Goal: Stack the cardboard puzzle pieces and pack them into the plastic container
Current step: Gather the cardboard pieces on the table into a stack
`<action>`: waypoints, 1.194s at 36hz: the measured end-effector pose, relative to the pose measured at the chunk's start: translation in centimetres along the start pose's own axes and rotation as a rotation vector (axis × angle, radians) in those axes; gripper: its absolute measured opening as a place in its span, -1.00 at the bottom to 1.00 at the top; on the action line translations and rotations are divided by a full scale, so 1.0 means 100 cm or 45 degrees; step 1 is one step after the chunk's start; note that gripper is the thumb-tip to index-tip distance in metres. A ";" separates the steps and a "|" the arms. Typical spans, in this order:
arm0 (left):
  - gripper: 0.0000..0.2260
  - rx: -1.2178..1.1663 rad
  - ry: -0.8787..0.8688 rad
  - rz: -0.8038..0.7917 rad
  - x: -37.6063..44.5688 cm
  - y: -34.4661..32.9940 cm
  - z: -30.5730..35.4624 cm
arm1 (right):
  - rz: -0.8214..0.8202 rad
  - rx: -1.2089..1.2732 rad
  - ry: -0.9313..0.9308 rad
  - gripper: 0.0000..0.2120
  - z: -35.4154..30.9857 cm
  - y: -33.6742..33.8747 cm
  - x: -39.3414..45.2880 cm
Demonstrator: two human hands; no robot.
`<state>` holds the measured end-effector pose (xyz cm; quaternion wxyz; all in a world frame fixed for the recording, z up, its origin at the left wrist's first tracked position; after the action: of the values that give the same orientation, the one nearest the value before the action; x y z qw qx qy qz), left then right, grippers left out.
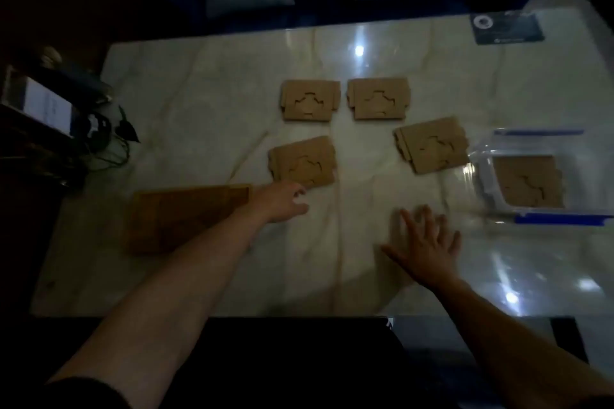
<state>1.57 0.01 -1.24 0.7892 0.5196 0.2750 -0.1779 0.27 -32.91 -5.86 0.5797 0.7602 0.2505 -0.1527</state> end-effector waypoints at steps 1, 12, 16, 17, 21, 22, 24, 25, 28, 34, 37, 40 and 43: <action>-0.49 0.057 -0.009 0.072 0.005 0.003 0.000 | -0.008 0.006 -0.022 -0.10 0.000 -0.002 0.001; -0.22 0.276 0.011 0.283 0.048 0.004 -0.005 | 0.175 -0.060 -0.106 -0.29 0.004 -0.028 0.008; -0.19 0.337 -0.026 0.360 0.060 0.000 -0.008 | 0.206 -0.088 -0.155 -0.29 0.003 -0.027 0.010; -0.19 0.345 -0.032 0.369 0.062 -0.002 -0.009 | 0.212 -0.092 -0.158 -0.29 0.003 -0.027 0.010; -0.20 0.378 -0.041 0.418 0.069 -0.011 -0.015 | 0.248 -0.100 -0.149 -0.29 0.004 -0.027 0.011; -0.20 0.377 -0.045 0.435 0.070 -0.012 -0.015 | 0.254 -0.100 -0.147 -0.29 0.004 -0.028 0.011; -0.22 0.368 -0.050 0.467 0.070 -0.015 -0.016 | 0.266 -0.097 -0.157 -0.31 0.004 -0.029 0.011; -0.23 0.360 -0.056 0.479 0.070 -0.016 -0.016 | 0.272 -0.095 -0.166 -0.31 0.005 -0.030 0.012; -0.26 0.343 -0.086 0.496 0.065 -0.021 -0.013 | 0.292 -0.108 -0.170 -0.32 0.007 -0.032 0.013; -0.28 0.374 -0.135 0.521 0.048 -0.043 0.002 | 0.304 -0.129 -0.189 -0.33 0.010 -0.035 0.015; -0.28 0.367 -0.166 0.515 0.040 -0.054 0.011 | 0.315 -0.141 -0.194 -0.33 0.010 -0.036 0.016; -0.28 0.365 -0.221 0.480 0.034 -0.062 0.021 | 0.313 -0.127 -0.201 -0.33 0.010 -0.036 0.017; -0.27 0.376 -0.265 0.456 0.029 -0.069 0.032 | 0.312 -0.117 -0.196 -0.33 0.010 -0.036 0.016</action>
<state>0.71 -5.66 -6.98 0.7478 0.6485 0.0669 -0.1259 -0.33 -32.80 -9.82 0.6458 0.7437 0.1172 -0.1270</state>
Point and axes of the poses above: each hand's wrist, its own x-axis towards the middle knuckle, its own y-axis out of the back of the hand, z = x × y, the point moved 2 cm from there along x, towards the middle knuckle, and after that the axes turned 3 degrees about x, right-handed, at the moved point
